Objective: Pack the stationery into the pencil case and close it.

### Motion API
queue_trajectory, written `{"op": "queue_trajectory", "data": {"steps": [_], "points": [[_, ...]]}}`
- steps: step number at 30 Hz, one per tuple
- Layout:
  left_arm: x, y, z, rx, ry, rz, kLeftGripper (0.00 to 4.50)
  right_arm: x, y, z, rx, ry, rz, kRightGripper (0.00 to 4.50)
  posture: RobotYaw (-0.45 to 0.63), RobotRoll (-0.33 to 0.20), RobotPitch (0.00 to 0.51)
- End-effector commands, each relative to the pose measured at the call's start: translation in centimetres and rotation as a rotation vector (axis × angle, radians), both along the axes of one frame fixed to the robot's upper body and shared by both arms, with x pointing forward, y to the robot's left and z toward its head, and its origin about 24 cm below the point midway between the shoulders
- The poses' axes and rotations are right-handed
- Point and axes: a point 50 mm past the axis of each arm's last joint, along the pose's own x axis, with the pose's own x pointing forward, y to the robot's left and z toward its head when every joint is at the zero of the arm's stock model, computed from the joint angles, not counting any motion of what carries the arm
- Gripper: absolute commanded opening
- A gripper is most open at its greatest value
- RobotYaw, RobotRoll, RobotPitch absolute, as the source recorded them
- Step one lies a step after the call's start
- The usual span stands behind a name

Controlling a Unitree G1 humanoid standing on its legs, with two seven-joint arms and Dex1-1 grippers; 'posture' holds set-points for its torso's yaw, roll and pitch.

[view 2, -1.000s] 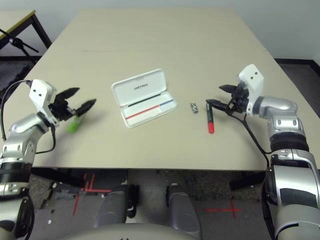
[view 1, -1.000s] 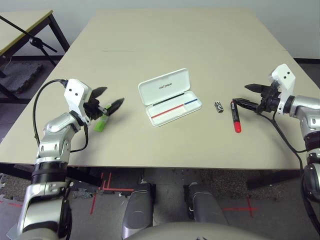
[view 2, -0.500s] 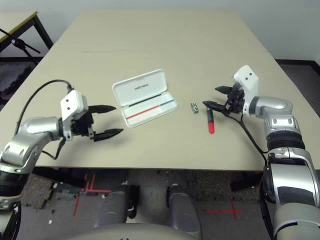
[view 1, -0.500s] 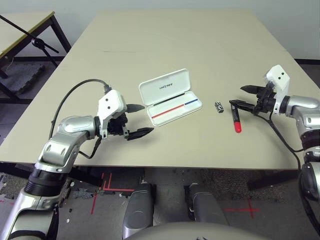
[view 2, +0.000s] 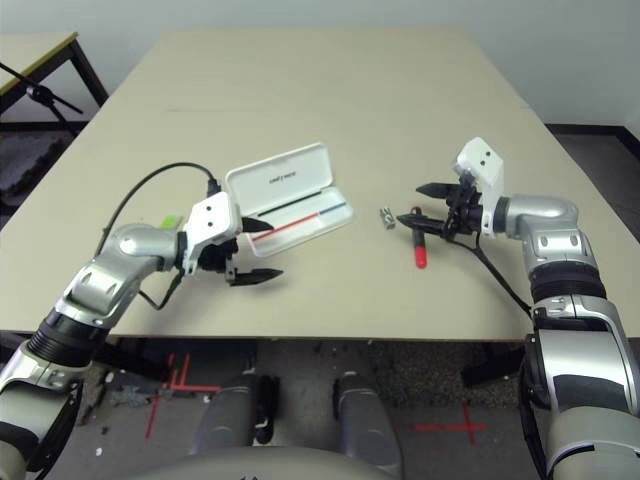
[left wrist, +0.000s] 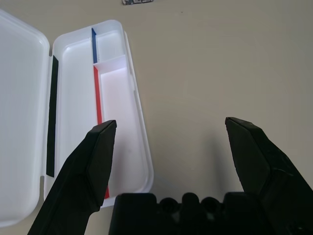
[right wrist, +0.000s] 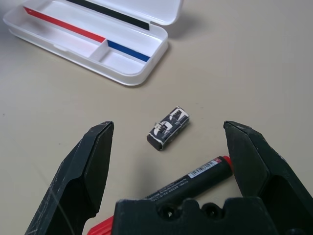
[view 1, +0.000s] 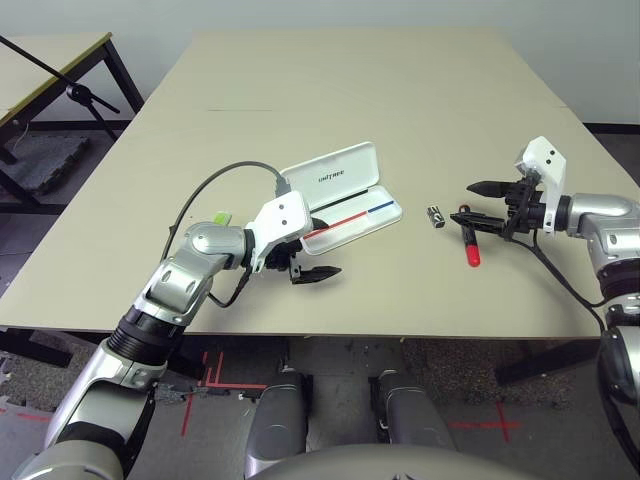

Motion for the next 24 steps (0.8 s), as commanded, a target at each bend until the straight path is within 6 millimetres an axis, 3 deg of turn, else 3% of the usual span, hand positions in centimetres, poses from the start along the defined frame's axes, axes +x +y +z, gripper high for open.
{"op": "queue_trajectory", "data": {"steps": [1,6,24], "points": [[0.8,-0.1,-0.1,0.03,-0.018,0.011,4.49,-0.4,0.3,-0.1,-0.006,0.024,0.035,4.5,0.08,0.0,0.059],[1.7,0.0,-0.3,0.05,-0.019,0.028,4.49,-0.8,0.7,-0.1,-0.005,0.039,0.062,4.5,0.06,0.0,0.058],[1.8,-0.8,-1.7,0.078,0.044,-0.04,4.49,-1.7,0.7,0.1,-0.006,0.03,0.052,4.5,0.02,0.0,0.063]]}}
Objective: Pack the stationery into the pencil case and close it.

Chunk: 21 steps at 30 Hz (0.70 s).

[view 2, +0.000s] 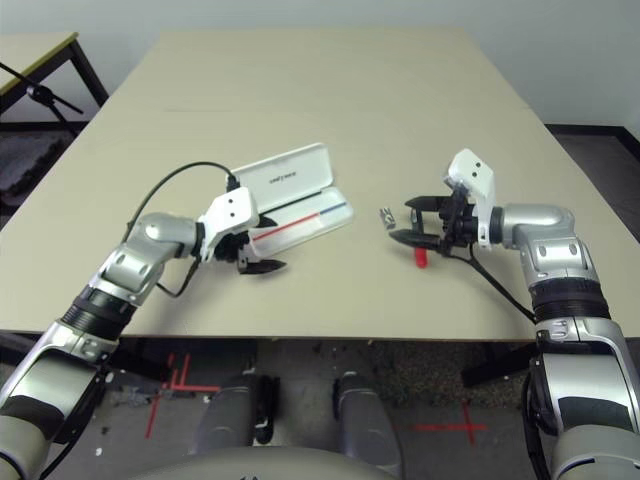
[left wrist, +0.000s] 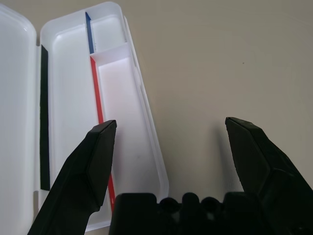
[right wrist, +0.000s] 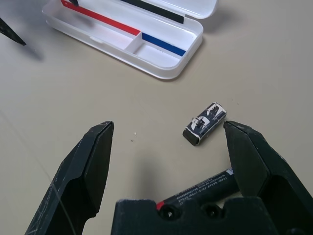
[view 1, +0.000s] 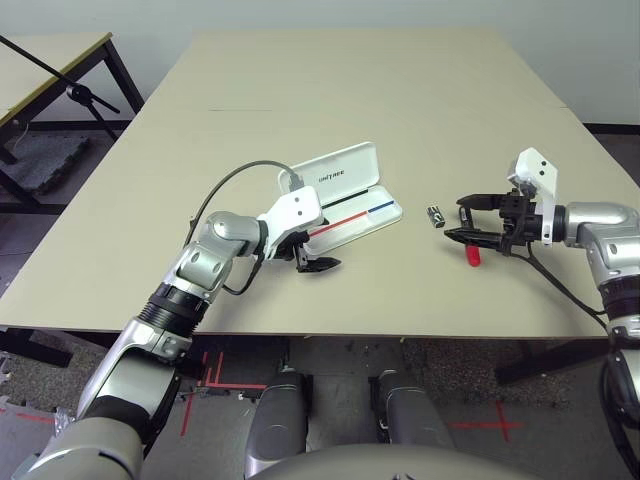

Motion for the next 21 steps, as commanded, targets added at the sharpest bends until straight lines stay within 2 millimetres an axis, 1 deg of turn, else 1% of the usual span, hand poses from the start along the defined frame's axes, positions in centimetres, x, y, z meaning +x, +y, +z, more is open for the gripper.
{"op": "queue_trajectory", "data": {"steps": [1,8,9,11,12,19,21], "points": [[0.0,-0.2,-0.4,0.029,0.008,-0.022,4.49,-0.2,-0.3,0.2,0.001,-0.008,-0.013,4.5,0.02,0.0,0.063],[-0.2,0.1,-1.4,0.075,0.059,-0.038,4.49,-0.4,-0.4,0.2,0.001,-0.021,-0.029,4.5,0.0,0.0,0.065],[-0.2,0.1,-1.4,0.077,0.062,-0.039,4.32,-0.4,-0.4,0.2,0.001,-0.022,-0.03,4.5,0.0,0.0,0.065],[-0.2,0.2,-1.5,0.085,0.074,-0.039,3.87,-0.4,-0.4,0.2,0.003,-0.024,-0.031,4.5,0.0,0.0,0.066],[-0.2,0.3,-1.6,0.09,0.078,-0.04,3.55,-0.5,-0.3,0.2,0.003,-0.025,-0.032,4.5,-0.01,0.0,0.068],[-0.3,0.6,-1.7,0.105,0.117,-0.04,0.87,-0.6,-0.3,0.1,0.006,-0.031,-0.039,4.5,-0.01,0.0,0.071],[-0.3,0.7,-1.6,0.105,0.122,-0.04,0.2,-0.6,-0.2,0.0,0.007,-0.031,-0.039,4.5,0.0,0.0,0.072]]}}
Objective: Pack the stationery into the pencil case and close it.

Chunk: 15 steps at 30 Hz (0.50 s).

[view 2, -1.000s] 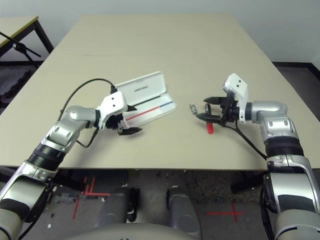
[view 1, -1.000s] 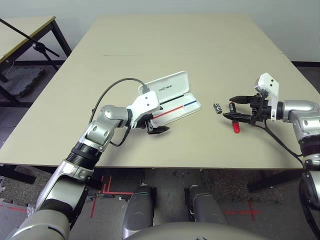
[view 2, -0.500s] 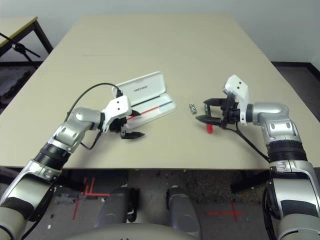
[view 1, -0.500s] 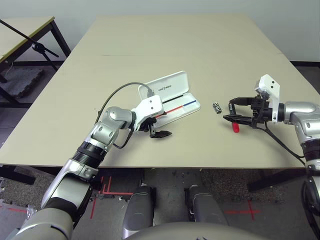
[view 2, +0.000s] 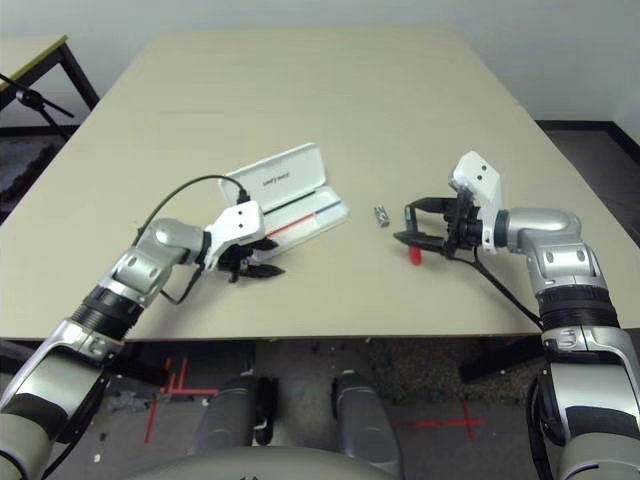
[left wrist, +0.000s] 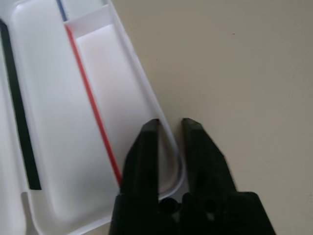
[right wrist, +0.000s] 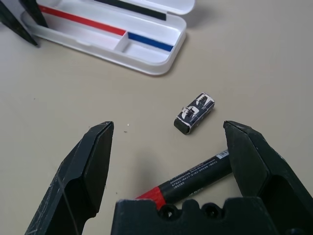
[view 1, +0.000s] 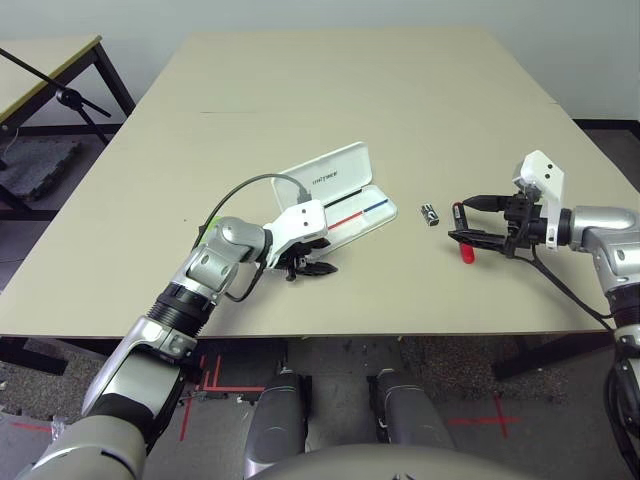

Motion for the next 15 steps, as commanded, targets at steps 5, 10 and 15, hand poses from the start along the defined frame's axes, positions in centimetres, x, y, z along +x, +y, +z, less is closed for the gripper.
{"op": "queue_trajectory", "data": {"steps": [5,10,15], "points": [[0.0,0.5,-0.1,0.027,0.028,-0.015,0.01,-0.1,0.3,-0.1,0.01,-0.002,0.001,4.5,0.0,0.0,0.073],[0.1,0.7,0.7,0.039,-0.044,-0.059,0.01,-0.1,0.5,-0.1,0.013,0.004,0.018,4.5,0.0,0.0,0.075],[-0.4,1.2,1.4,0.059,-0.103,-0.153,0.01,-0.4,0.6,0.1,0.001,0.025,0.059,4.5,0.01,0.0,0.079]]}}
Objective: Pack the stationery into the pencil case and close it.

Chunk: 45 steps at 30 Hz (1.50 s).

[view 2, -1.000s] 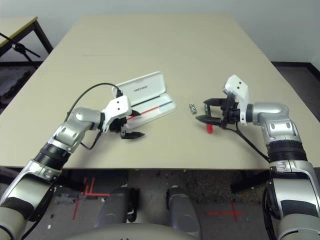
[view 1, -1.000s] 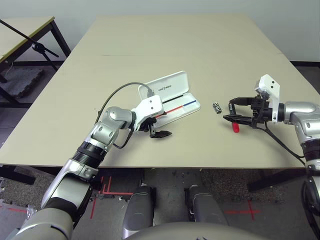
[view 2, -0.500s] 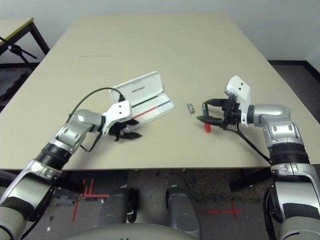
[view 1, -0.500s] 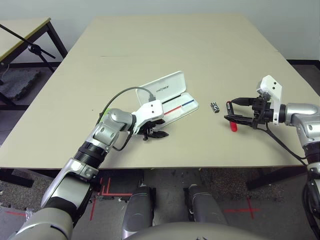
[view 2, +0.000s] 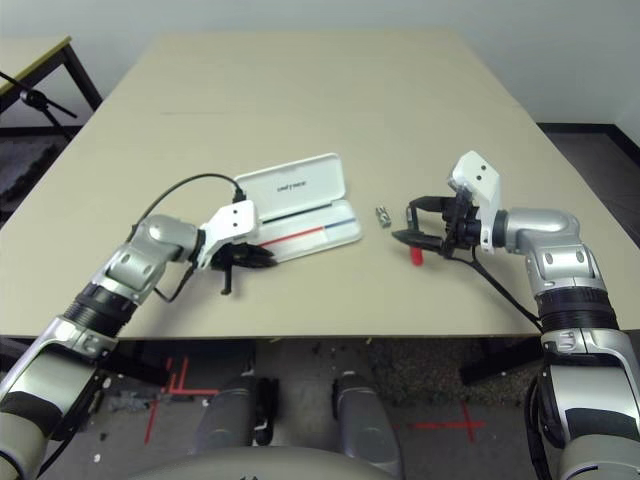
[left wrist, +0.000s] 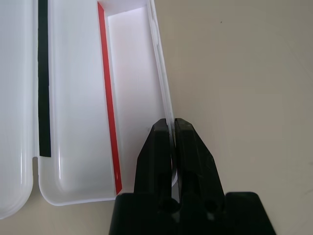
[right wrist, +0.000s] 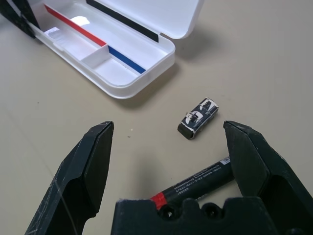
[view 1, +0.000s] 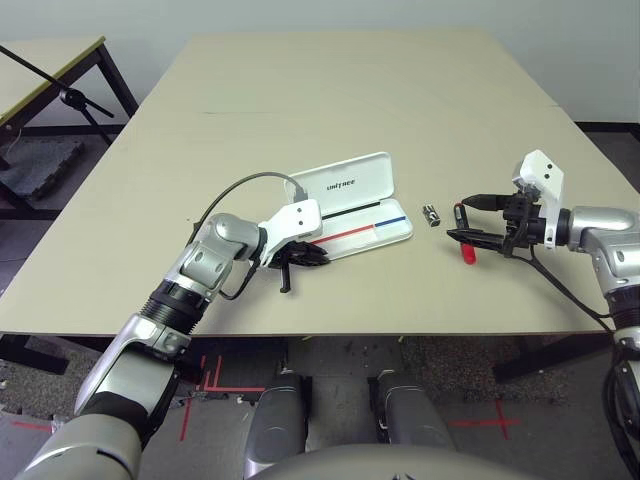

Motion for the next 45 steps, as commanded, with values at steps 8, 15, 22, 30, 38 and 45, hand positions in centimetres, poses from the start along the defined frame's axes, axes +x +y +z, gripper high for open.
{"op": "queue_trajectory", "data": {"steps": [8,15,22,30,38,45], "points": [[-1.8,0.6,1.0,0.036,-0.066,-0.195,0.01,-0.5,0.4,0.1,-0.013,0.027,0.059,4.5,0.01,0.0,0.083],[-2.5,0.9,0.6,0.067,-0.055,-0.232,0.01,-0.5,0.7,-0.2,-0.022,0.038,0.077,4.5,0.01,0.0,0.089],[-3.1,1.0,0.0,0.081,-0.034,-0.235,0.01,-0.4,1.0,-0.5,-0.017,0.038,0.079,4.5,0.02,0.0,0.087],[-3.2,1.4,-0.3,0.103,-0.023,-0.205,0.01,-0.1,1.4,-0.8,-0.009,0.036,0.081,4.5,0.02,0.0,0.083],[-3.2,1.6,-0.4,0.109,-0.037,-0.175,1.21,0.1,1.6,-0.7,-0.008,0.03,0.085,4.5,0.03,0.0,0.079],[-3.6,1.3,0.5,0.062,-0.059,-0.168,3.84,0.0,1.6,-0.8,-0.008,0.031,0.087,4.5,0.03,0.0,0.084]]}}
